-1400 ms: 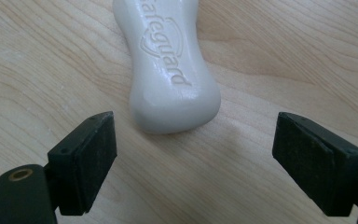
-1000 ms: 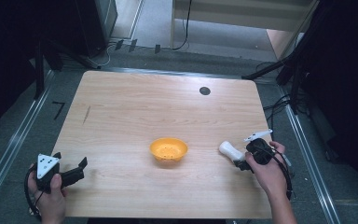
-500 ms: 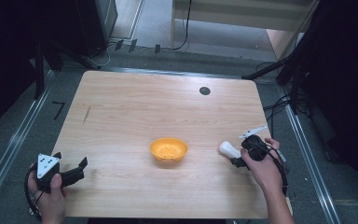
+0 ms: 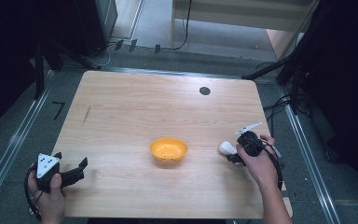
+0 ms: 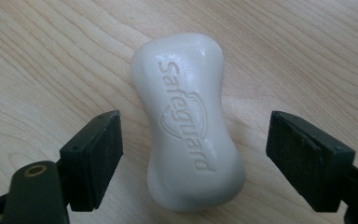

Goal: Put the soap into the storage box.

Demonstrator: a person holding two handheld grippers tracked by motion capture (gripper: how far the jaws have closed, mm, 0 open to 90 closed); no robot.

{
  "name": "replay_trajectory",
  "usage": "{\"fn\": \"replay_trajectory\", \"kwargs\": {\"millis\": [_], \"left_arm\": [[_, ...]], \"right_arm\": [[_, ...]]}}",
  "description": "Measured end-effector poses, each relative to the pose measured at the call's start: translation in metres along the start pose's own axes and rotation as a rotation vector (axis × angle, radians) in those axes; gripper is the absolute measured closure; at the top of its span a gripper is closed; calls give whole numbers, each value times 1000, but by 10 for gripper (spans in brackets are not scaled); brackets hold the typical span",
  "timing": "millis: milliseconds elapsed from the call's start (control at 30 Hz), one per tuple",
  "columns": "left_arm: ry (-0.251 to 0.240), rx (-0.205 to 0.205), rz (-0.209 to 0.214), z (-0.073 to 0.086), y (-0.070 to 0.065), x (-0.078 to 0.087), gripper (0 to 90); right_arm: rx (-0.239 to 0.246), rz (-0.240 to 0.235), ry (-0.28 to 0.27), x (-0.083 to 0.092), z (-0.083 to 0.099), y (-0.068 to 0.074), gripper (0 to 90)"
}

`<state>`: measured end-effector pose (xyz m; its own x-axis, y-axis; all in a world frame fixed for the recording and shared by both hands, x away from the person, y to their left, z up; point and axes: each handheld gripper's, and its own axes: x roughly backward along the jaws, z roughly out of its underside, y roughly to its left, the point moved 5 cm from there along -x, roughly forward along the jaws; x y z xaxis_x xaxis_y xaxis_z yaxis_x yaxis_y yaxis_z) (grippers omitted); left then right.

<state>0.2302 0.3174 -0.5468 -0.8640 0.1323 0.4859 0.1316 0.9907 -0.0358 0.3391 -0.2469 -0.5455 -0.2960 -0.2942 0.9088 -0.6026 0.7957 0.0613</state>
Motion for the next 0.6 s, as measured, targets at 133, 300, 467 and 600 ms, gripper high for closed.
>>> {"fn": "replay_trajectory", "kwargs": {"millis": [133, 300, 467, 600], "left_arm": [[1, -4, 1, 0, 0, 0, 59], [3, -6, 0, 0, 0, 0, 59], [4, -6, 7, 0, -1, 0, 59], [4, -5, 8, 0, -1, 0, 59]], "right_arm": [[6, -10, 12, -4, -1, 0, 229], [6, -34, 29, -8, -2, 0, 338], [0, -46, 47, -13, -2, 0, 387], [-2, -38, 60, -15, -2, -1, 438]]}}
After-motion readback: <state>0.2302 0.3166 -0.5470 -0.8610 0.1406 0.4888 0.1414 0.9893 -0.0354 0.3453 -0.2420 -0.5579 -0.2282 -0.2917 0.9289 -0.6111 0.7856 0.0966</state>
